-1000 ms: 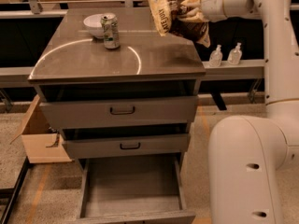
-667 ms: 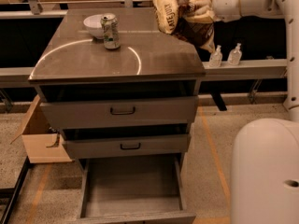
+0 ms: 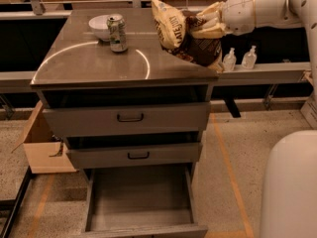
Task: Place brown chip bag into bottom drawer
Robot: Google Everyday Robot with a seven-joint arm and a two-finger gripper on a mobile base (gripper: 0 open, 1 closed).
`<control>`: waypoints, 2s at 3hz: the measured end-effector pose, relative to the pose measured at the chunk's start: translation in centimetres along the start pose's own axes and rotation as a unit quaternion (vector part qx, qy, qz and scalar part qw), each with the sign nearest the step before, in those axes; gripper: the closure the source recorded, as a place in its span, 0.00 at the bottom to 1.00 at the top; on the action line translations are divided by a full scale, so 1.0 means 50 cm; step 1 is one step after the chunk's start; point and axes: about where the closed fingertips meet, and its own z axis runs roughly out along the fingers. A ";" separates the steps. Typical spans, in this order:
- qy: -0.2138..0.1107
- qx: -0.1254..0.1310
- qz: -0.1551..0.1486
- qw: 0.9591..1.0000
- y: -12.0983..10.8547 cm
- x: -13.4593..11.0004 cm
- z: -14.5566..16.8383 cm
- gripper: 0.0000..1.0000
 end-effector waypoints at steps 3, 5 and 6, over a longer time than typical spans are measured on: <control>-0.069 0.055 -0.034 0.995 0.073 -0.283 -0.079 1.00; -0.113 0.015 -0.007 0.993 0.247 -0.317 0.071 1.00; -0.122 -0.024 0.011 0.992 0.325 -0.299 0.156 1.00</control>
Offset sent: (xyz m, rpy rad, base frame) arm -0.1580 0.0801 0.0297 0.1076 0.0234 0.1168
